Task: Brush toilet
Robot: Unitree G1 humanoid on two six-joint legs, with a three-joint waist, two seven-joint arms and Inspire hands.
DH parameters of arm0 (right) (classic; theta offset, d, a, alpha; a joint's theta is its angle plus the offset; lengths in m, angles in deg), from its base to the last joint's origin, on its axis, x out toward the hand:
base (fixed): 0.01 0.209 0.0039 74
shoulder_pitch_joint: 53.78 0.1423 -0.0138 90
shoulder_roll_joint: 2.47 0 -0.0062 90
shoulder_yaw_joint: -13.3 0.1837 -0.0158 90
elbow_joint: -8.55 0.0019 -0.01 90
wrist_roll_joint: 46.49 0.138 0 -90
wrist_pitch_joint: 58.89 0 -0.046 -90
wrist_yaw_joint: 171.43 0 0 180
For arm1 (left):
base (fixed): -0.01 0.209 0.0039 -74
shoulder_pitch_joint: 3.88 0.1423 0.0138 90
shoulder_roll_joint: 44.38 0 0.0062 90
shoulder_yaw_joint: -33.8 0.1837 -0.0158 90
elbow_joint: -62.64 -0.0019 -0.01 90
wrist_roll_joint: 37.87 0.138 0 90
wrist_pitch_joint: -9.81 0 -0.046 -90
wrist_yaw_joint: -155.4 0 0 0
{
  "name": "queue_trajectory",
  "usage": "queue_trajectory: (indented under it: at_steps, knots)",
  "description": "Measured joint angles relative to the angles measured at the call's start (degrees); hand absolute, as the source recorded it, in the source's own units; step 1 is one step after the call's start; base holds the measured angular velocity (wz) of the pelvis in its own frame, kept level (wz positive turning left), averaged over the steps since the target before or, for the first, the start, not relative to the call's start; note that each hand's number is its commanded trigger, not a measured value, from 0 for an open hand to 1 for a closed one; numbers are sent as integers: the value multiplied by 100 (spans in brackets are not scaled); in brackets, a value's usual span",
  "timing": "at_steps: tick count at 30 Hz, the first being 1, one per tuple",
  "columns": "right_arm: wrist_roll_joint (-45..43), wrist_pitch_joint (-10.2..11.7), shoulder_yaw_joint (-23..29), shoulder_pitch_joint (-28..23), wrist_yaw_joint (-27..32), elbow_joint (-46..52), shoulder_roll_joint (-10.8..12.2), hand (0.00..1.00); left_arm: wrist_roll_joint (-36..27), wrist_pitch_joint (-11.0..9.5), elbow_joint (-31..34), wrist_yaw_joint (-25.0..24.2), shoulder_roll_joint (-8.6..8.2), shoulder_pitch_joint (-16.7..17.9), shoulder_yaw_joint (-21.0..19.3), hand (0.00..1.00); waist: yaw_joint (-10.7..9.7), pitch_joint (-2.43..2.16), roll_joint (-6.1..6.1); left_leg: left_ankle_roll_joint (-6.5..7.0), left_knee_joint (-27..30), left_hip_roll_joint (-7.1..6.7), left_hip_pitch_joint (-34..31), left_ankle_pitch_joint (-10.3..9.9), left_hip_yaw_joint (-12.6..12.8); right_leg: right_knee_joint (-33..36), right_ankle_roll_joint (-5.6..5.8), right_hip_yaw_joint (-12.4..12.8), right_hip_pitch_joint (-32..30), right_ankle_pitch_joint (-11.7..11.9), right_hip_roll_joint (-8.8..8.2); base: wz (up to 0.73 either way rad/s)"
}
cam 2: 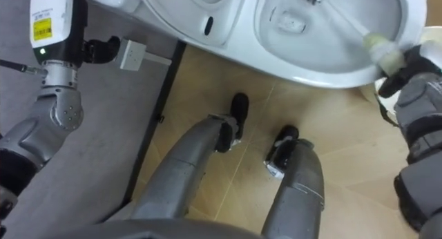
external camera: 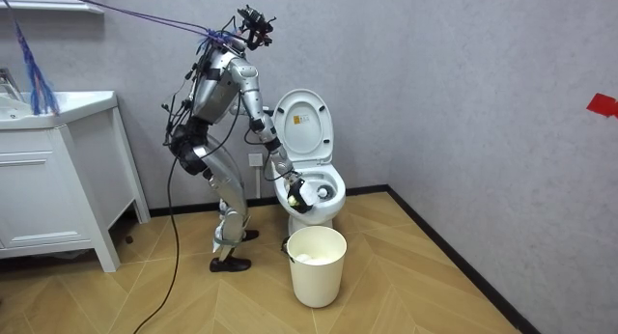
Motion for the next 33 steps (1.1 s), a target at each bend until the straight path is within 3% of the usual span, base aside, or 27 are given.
queue_trajectory:
  at_steps: [4, 6, 14, 20, 26, 27, 33]
  knots:
    - [534, 5, 0, 3, 3, 16, 60, 100, 21, 55, 3, 31, 1, 32, -32, 0, -80, 8, -56, 11, 55, -3, -37, 6, 34, 88, 3, 64, -80, -9, -19, -2]
    - [691, 4, 70, 2, -49, 33, 215, 100, 38, 104, -9, 114, 1, 39, -58, 0, -225, 4, -68, 33, 58, -14, -25, 20, 38, 127, 11, 59, -79, -12, -67, 5]
    - [613, -4, 378, -29, -119, 35, 533, 100, 130, 200, -79, 256, -26, 97, -58, 0, -392, 2, -71, 96, 69, -37, -20, 59, 70, 153, 50, 46, -74, 23, -125, 0]
    - [-1010, 4, 490, -21, -181, -29, 569, 100, 458, 236, -234, 200, -88, 73, -110, 0, -402, -2, -64, 140, 73, -116, 10, 97, 65, 199, 72, 36, -64, 20, -202, 4]
    - [-3440, -114, 64, -30, -263, -1, 410, 100, 549, 250, -234, -26, -121, -47, -64, 0, -146, -6, -58, 136, 97, -77, 29, 89, 26, 126, 82, 38, -15, 47, -139, -5]
    - [-3745, -134, -54, -27, -294, 14, 355, 100, 613, 250, -243, -76, -121, -77, -51, 0, -76, -6, -52, 122, 129, -20, 36, 65, 15, 74, 75, 27, 20, 72, -87, -14]
    - [-4408, -429, -469, -97, -486, 264, 77, 100, 623, 191, -347, -221, -121, -259, 129, 0, 236, -16, -2, 73, 129, 81, 87, 21, -49, -113, 67, -39, 159, 122, 55, -6]
